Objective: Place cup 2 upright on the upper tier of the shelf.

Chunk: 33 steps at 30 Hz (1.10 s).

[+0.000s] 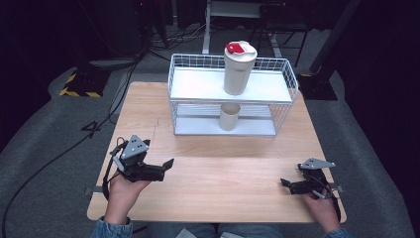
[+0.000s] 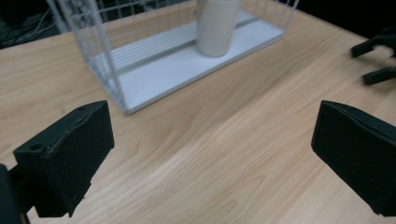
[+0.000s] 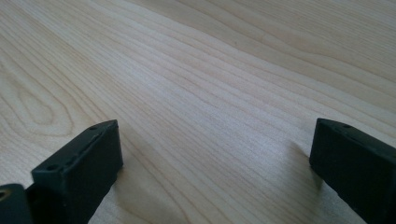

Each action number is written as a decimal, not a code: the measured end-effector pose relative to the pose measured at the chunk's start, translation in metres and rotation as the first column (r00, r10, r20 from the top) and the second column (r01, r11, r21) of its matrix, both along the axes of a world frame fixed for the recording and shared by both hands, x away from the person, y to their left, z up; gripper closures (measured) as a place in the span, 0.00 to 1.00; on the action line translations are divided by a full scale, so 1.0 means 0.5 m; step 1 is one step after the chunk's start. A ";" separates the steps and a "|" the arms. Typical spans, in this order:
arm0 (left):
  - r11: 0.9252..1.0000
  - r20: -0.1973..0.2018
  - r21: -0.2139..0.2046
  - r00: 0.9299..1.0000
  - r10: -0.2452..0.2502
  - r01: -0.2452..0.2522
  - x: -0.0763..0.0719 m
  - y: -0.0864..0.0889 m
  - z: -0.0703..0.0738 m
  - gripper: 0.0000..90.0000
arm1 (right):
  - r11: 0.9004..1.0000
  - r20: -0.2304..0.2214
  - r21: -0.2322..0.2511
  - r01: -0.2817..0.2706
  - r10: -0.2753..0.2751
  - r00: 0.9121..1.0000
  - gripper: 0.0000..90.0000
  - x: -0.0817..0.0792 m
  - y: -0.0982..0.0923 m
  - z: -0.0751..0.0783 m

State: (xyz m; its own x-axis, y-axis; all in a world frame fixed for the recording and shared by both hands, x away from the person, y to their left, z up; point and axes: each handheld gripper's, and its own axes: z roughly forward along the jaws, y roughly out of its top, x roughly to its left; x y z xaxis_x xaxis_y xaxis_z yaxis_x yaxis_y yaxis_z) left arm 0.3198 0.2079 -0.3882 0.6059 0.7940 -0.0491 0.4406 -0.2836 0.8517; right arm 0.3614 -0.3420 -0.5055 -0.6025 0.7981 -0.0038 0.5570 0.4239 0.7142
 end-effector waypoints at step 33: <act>0.989 -0.191 0.128 0.977 0.096 -0.072 0.012 0.046 -0.180 0.00 | 1.000 0.000 0.000 0.000 0.000 1.000 0.03 0.000 0.000 0.000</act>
